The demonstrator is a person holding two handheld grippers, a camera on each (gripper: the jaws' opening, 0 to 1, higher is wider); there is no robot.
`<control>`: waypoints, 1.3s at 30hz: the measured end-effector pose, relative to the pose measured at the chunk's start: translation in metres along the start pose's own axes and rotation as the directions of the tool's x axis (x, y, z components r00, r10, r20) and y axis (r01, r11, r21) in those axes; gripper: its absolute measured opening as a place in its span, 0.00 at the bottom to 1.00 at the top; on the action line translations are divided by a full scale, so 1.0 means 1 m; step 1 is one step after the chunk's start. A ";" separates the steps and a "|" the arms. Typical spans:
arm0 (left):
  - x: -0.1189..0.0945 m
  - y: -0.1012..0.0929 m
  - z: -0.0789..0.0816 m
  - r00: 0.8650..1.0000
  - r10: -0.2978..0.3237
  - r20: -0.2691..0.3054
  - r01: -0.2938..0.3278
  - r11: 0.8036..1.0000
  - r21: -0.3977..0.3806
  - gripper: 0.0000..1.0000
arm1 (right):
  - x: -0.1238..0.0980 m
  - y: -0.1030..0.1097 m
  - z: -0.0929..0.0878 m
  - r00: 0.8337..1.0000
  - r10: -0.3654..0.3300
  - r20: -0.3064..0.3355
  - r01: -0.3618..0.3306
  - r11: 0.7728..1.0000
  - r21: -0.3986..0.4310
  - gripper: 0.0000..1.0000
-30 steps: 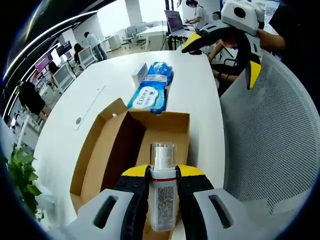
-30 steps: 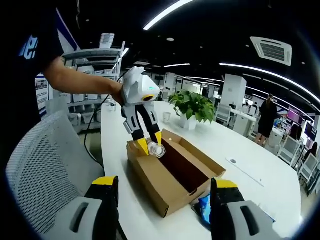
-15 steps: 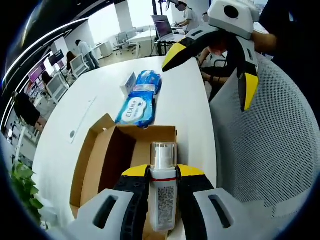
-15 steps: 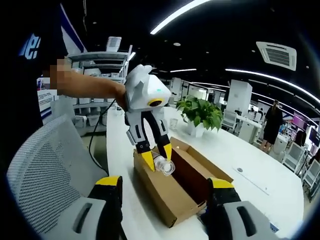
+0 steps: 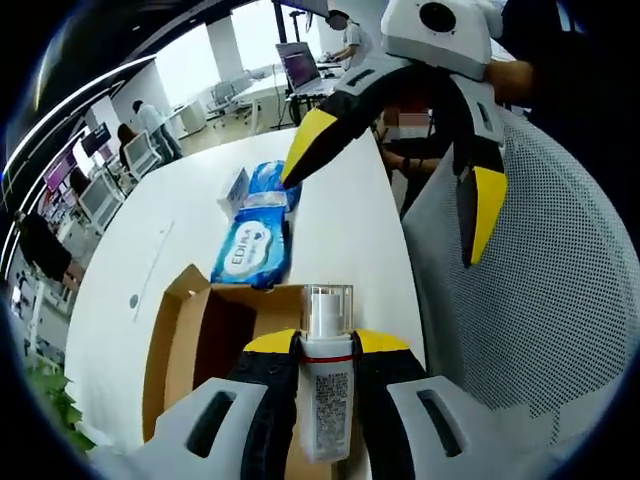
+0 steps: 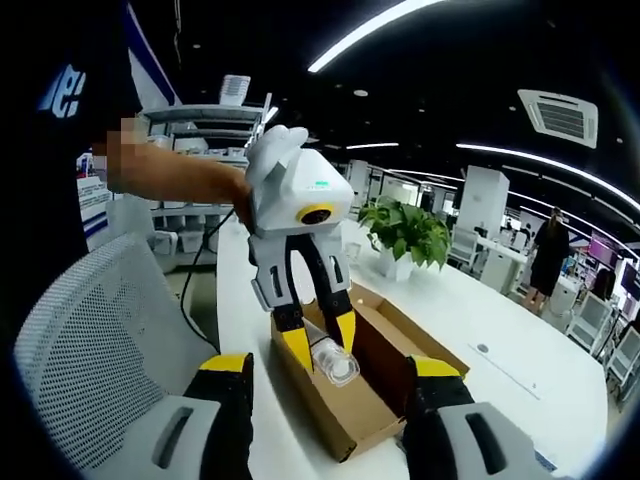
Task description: Operate the shoe box by opening the lid, removing the specified soft item, and placing it in the target area until the item is outside and the box remains undamaged.
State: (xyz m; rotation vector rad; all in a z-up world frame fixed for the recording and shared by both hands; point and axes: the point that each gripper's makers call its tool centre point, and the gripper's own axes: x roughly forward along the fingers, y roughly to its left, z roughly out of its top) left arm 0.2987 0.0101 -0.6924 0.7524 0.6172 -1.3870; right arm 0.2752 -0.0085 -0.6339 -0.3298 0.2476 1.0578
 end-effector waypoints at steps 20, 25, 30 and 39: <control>0.002 -0.025 0.024 0.990 -0.136 0.037 0.131 0.985 0.114 0.20 | 0.001 0.010 -0.005 0.999 0.044 -0.021 -0.046 0.997 -0.060 0.40; 0.001 -0.030 0.026 0.985 -0.170 0.042 0.164 0.978 0.125 0.20 | 0.000 0.017 -0.012 0.996 0.072 -0.050 -0.077 0.992 -0.104 0.32; 0.000 -0.037 0.029 0.977 -0.209 0.042 0.201 0.970 0.138 0.20 | 0.000 0.020 -0.016 0.994 0.085 -0.071 -0.094 0.985 -0.146 0.28; -0.003 -0.046 0.039 0.960 -0.271 0.074 0.256 0.952 0.165 0.20 | 0.001 0.023 -0.020 0.990 0.098 -0.099 -0.118 0.970 -0.214 0.17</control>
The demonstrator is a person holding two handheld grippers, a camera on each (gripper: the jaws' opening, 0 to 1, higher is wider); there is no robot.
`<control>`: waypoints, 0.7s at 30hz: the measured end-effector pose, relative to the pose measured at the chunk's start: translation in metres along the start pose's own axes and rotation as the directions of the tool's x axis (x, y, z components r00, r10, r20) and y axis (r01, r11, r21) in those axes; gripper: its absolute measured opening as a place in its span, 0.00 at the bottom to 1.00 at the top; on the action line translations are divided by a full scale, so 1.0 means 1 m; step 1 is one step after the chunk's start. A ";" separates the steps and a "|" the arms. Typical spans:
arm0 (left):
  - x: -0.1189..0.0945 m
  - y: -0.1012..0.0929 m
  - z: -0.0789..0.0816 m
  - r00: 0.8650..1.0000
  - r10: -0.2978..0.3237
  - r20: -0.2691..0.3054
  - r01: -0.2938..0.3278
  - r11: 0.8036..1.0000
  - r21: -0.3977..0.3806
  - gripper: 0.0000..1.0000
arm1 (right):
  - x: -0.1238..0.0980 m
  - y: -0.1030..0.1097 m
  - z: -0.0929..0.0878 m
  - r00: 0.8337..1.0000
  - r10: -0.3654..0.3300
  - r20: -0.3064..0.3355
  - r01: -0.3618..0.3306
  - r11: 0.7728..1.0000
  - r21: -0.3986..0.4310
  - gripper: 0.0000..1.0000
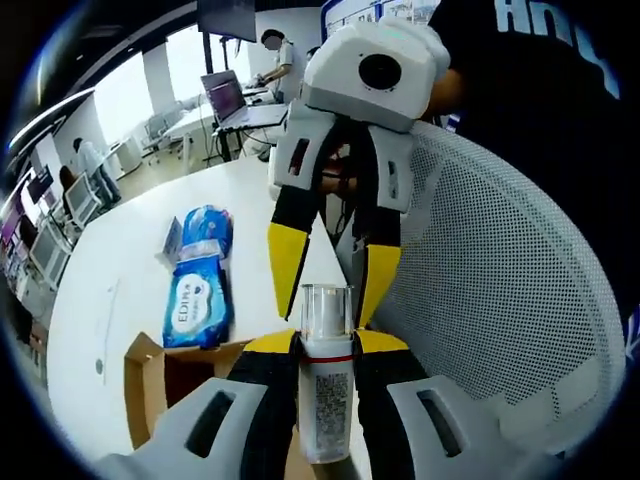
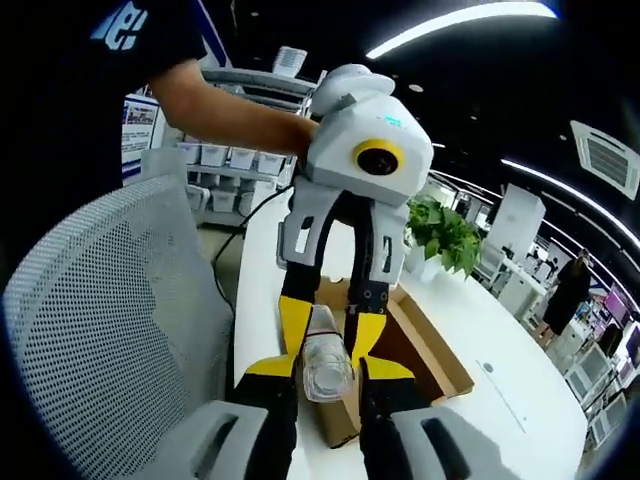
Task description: Operate the shoe box by opening the lid, removing the specified soft item, and placing it in the target area until the item is outside and the box remains undamaged.
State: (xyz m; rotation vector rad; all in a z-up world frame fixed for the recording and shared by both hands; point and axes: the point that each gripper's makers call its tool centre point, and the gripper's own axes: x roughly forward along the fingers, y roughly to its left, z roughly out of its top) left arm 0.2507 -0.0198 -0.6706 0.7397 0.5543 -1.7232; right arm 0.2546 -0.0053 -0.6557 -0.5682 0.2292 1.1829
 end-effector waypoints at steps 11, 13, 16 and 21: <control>-0.001 0.004 0.000 1.000 0.014 0.010 -0.014 0.999 0.034 0.21 | 0.001 -0.002 0.000 1.000 -0.004 -0.019 0.004 0.999 -0.036 0.14; -0.002 0.006 0.000 1.000 0.025 0.015 -0.025 0.999 0.034 0.21 | 0.001 -0.005 0.002 1.000 -0.008 -0.020 0.007 0.999 -0.043 0.14; -0.007 0.011 0.002 0.998 0.054 0.028 -0.055 0.998 0.020 0.22 | 0.002 -0.011 0.005 1.000 -0.015 -0.014 0.015 0.999 -0.034 0.13; -0.015 0.019 -0.006 0.993 0.114 0.017 -0.114 0.993 -0.004 0.25 | 0.005 -0.019 0.006 1.000 -0.010 -0.024 0.009 0.999 -0.032 0.13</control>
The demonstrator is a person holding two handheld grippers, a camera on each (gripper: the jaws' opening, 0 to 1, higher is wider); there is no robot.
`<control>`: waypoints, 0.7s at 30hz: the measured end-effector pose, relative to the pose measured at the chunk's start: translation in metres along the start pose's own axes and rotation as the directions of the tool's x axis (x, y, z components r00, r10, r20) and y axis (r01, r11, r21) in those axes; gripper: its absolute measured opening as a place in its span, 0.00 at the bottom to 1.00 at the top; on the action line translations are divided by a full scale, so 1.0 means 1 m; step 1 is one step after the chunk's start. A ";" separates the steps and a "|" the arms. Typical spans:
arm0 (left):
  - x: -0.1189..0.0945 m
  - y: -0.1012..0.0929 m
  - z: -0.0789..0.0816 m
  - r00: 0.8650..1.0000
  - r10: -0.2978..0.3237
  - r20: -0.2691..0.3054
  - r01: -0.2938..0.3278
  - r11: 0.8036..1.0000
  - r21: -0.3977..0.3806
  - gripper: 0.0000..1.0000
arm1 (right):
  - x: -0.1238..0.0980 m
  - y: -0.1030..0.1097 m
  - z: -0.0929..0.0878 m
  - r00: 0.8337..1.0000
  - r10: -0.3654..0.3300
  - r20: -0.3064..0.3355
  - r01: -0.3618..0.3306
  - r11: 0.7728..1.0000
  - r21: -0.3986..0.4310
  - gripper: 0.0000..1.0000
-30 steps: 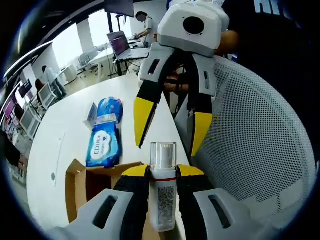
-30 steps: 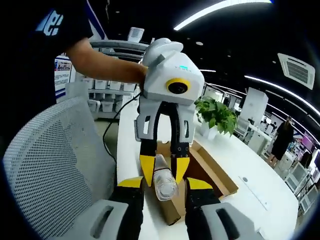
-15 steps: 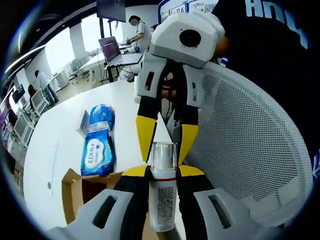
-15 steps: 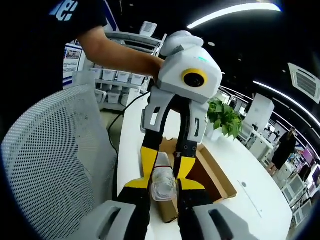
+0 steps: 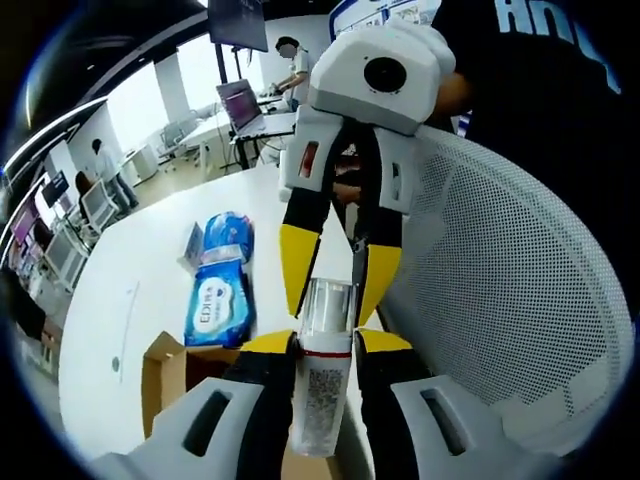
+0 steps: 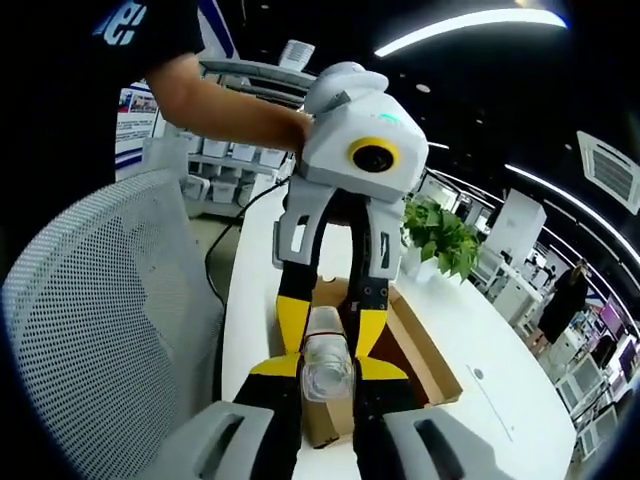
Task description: Operate the shoe box by opening the lid, removing the specified soft item, and placing it in the target area until the item is outside and the box remains undamaged.
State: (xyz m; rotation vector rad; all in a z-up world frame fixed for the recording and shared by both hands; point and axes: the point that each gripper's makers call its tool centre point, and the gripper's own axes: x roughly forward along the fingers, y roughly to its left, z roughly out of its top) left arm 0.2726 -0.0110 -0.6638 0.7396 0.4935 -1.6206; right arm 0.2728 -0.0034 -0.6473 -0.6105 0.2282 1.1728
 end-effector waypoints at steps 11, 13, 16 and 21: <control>-0.018 0.013 -0.038 0.985 0.172 -0.032 -0.174 0.978 -0.115 0.49 | -0.003 -0.022 -0.009 0.997 0.056 -0.060 -0.056 0.998 0.008 0.14; -0.021 0.016 -0.045 0.977 0.208 -0.044 -0.213 0.967 -0.139 0.54 | -0.004 -0.028 -0.014 0.995 0.062 -0.083 -0.062 0.998 0.005 0.14; -0.028 0.019 -0.049 0.966 0.257 -0.020 -0.256 0.948 -0.190 0.59 | -0.008 -0.035 -0.019 0.992 0.078 -0.102 -0.076 0.997 0.023 0.14; -0.041 0.020 -0.059 0.942 0.336 -0.015 -0.324 0.895 -0.306 0.69 | -0.016 -0.053 -0.026 0.987 0.089 -0.132 -0.086 0.996 0.026 0.14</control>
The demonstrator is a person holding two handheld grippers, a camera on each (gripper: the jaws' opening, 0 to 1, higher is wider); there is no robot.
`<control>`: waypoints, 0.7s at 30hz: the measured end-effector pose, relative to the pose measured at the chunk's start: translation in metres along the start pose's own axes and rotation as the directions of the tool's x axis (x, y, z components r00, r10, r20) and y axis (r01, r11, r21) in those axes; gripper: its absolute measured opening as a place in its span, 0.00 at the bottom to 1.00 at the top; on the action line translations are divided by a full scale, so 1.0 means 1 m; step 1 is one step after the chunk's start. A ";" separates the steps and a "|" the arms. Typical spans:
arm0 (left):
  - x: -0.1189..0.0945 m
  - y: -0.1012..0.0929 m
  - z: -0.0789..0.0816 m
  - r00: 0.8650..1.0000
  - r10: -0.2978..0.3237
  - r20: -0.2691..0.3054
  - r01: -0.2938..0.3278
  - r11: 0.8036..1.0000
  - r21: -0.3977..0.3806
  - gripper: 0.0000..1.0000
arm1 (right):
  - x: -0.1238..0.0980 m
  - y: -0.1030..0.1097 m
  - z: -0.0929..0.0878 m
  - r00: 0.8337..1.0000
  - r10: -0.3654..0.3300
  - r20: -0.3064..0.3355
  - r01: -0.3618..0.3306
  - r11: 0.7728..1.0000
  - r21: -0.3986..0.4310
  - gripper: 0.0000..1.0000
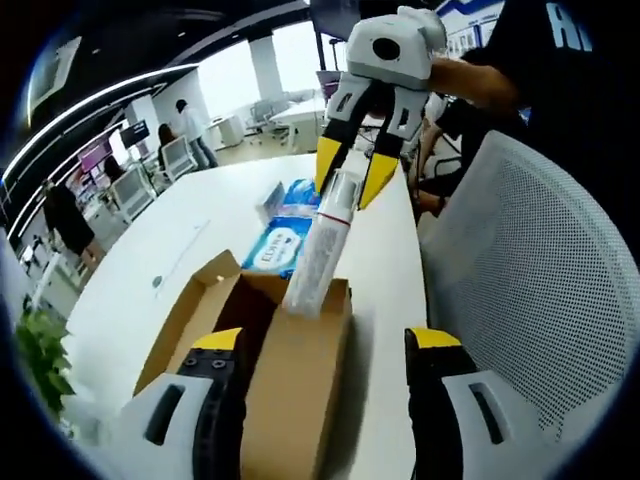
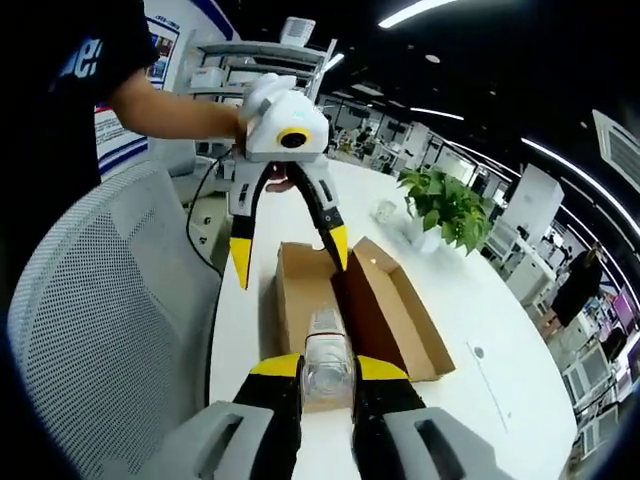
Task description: Operate the shoe box by opening the lid, removing the specified soft item, and placing it in the target area until the item is outside and the box remains undamaged.
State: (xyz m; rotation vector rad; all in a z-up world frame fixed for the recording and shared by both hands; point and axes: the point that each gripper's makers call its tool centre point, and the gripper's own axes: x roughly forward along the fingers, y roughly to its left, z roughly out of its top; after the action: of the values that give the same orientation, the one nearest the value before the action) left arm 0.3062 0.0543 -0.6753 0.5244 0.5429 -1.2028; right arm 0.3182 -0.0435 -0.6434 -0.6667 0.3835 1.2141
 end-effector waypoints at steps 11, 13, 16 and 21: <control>-0.028 0.015 -0.003 0.973 0.193 0.127 -0.167 0.967 -0.190 0.92 | -0.019 -0.060 -0.019 0.994 0.011 -0.113 -0.018 0.998 -0.060 0.14; -0.032 0.016 -0.006 0.968 0.215 0.128 -0.186 0.961 -0.203 0.98 | -0.021 -0.070 -0.022 0.991 0.015 -0.133 -0.024 0.997 -0.067 0.14; -0.038 0.019 -0.010 0.960 0.248 0.133 -0.215 0.951 -0.221 1.00 | -0.024 -0.085 -0.029 0.985 0.012 -0.172 -0.026 0.996 -0.083 0.14; -0.048 0.022 -0.015 0.944 0.296 0.148 -0.248 0.928 -0.278 1.00 | -0.026 -0.103 -0.035 0.979 0.007 -0.206 -0.028 0.995 -0.099 0.14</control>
State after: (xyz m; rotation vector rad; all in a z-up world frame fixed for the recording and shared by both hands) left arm 0.3127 0.1040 -0.6537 0.2509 0.4387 -0.8873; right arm 0.4102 -0.1052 -0.6266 -0.8823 0.5027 1.1909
